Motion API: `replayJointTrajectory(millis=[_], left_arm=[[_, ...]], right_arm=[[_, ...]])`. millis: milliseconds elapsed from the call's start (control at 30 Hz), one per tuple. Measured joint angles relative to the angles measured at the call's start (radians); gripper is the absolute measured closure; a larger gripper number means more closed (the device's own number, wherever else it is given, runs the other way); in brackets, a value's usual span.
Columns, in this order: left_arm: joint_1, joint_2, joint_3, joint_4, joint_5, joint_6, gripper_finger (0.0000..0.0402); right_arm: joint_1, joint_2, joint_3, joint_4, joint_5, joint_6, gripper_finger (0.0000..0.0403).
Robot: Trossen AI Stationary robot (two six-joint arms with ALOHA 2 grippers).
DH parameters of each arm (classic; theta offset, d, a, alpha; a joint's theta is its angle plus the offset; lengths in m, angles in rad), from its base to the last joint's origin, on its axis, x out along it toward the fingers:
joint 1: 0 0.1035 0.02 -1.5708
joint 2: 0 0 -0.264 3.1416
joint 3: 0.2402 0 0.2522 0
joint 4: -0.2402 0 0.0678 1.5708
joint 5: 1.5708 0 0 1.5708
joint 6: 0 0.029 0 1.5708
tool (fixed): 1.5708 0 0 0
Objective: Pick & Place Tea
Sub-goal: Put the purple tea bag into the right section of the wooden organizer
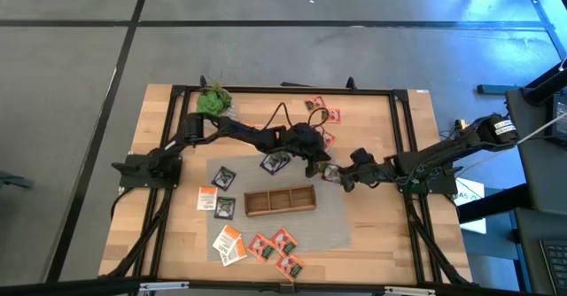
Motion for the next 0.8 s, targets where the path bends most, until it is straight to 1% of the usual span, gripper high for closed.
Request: replayJointTrajectory(millis=[133, 200, 267, 367, 467, 633, 800], left_arm=[[0.004, -0.082, 0.002, -0.135, 0.000, 0.051, 0.0393], [0.004, -0.119, 0.002, -0.214, 0.000, 0.076, 0.0395], [0.001, -0.145, 0.002, -0.266, -0.001, 0.089, 0.0396], [-0.007, -0.187, 0.001, -0.345, -0.001, 0.100, 0.0395], [-0.023, -0.216, 0.002, -0.414, -0.001, 0.127, 0.0392], [-0.059, -0.223, 0.002, -0.428, -0.001, 0.156, 0.0382], [-0.091, -0.223, 0.002, -0.425, -0.007, 0.157, 0.0348]], right_arm=[[0.000, -0.017, 0.161, -0.319, 0.016, -0.123, 0.0401], [0.000, -0.017, 0.247, -0.431, 0.034, -0.205, 0.0401], [0.000, -0.017, 0.327, -0.500, 0.030, -0.327, 0.0401], [0.001, -0.011, 0.418, -0.526, -0.021, -0.472, 0.0401], [0.002, 0.005, 0.467, -0.542, -0.055, -0.522, 0.0401], [0.001, 0.042, 0.480, -0.573, -0.114, -0.527, 0.0402], [0.002, 0.090, 0.473, -0.576, -0.131, -0.527, 0.0401]])
